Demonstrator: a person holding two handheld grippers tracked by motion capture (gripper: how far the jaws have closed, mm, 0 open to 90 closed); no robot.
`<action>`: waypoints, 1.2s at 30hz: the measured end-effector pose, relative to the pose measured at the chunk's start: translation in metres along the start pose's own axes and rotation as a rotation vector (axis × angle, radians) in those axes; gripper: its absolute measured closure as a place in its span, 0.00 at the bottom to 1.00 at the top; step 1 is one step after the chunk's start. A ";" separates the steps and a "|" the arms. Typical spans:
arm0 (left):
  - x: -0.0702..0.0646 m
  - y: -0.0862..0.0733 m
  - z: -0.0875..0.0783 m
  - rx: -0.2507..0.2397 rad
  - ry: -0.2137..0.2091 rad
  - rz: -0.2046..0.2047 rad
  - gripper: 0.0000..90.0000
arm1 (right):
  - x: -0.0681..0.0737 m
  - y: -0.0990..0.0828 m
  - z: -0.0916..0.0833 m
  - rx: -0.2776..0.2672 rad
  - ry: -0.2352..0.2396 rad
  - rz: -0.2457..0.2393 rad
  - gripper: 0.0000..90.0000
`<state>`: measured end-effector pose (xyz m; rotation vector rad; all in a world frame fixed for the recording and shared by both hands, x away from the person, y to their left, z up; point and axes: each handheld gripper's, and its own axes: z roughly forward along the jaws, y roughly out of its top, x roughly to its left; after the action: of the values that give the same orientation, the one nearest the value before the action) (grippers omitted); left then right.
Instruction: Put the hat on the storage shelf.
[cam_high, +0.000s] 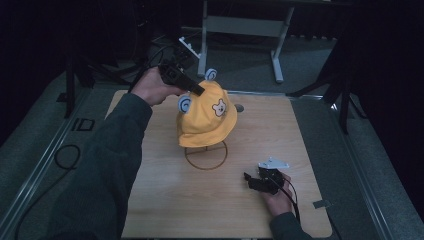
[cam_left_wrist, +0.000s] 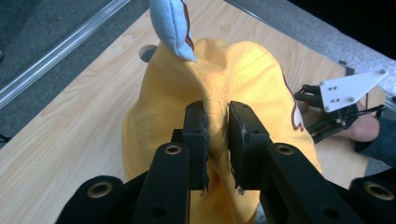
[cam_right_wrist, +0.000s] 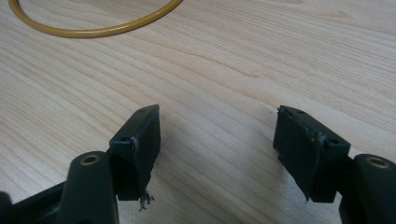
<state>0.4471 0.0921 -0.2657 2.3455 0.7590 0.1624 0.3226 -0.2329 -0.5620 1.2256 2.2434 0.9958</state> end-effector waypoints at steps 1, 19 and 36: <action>-0.002 0.000 0.001 0.002 0.005 0.006 0.85 | 0.000 0.000 0.000 0.000 0.000 0.000 0.35; -0.009 0.005 0.012 -0.001 0.089 -0.012 0.53 | 0.000 0.000 0.000 0.001 0.000 0.001 0.35; 0.009 -0.011 -0.025 -0.141 0.114 -0.105 0.36 | 0.000 0.000 0.000 0.000 0.001 -0.001 0.35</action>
<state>0.4420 0.1178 -0.2537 2.1721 0.8949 0.2963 0.3226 -0.2329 -0.5620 1.2246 2.2440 0.9962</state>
